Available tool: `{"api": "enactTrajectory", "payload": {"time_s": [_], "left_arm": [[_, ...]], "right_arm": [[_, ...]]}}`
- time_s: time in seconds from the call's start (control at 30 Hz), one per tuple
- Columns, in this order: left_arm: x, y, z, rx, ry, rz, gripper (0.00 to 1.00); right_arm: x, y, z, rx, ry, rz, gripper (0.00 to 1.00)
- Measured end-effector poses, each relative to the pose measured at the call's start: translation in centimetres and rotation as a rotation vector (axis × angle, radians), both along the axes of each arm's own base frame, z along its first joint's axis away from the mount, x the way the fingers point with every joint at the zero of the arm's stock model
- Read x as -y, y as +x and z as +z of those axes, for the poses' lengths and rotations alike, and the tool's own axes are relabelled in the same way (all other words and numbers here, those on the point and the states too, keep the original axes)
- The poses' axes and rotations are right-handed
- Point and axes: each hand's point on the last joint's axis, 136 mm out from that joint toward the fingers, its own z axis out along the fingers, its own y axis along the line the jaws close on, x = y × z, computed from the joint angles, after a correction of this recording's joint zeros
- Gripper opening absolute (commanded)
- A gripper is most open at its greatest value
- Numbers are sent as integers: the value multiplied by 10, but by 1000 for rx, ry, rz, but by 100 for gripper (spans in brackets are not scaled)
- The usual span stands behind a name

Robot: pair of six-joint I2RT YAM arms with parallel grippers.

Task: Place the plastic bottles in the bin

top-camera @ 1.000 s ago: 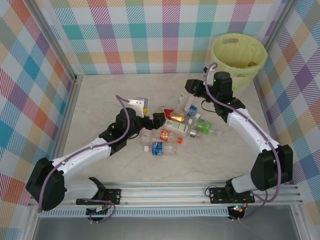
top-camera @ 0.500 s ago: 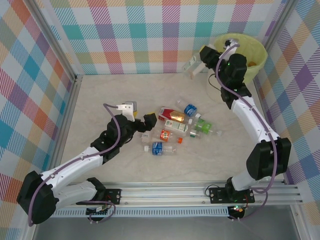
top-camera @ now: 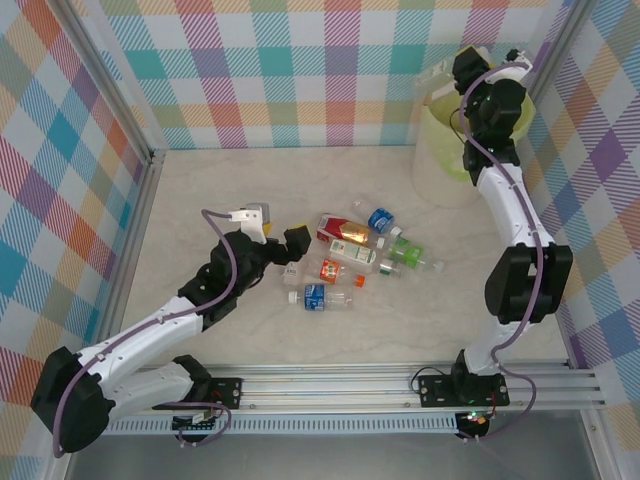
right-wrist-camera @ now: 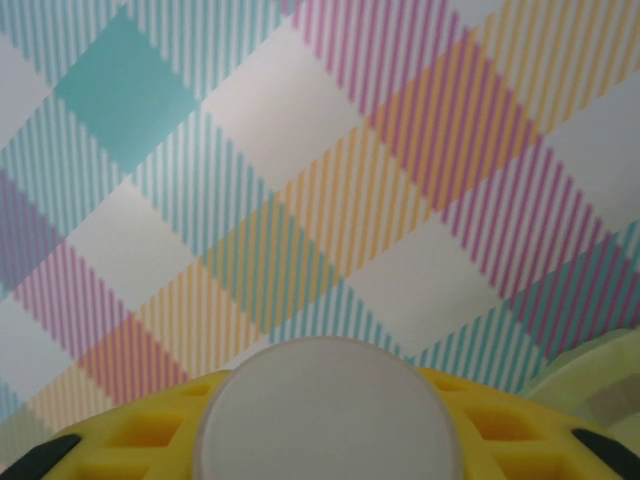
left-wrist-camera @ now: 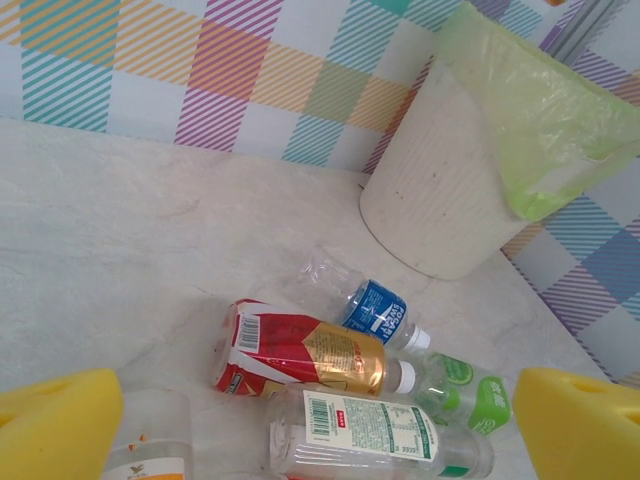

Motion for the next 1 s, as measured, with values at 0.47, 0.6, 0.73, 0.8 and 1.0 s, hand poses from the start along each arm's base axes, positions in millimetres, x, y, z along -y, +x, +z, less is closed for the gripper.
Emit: {"api": "enactTrajectory", "payload": {"time_s": [0.47, 0.6, 0.73, 0.8, 1.0], "left_arm": [[-1, -1, 1, -11, -23, 10, 100], [-5, 0, 2, -9, -29, 27, 100], [-10, 2, -2, -27, -26, 59, 100], [-12, 2, -4, -34, -22, 72, 100], [-17, 3, -10, -56, -21, 102, 100]], "right_arm": [[72, 56, -30, -53, -107, -321, 8], [73, 70, -36, -81, -187, -342, 18], [70, 81, -46, -121, -256, -355, 39], [70, 84, -49, -140, -285, -370, 53], [65, 84, -45, -161, -348, -419, 73]]}}
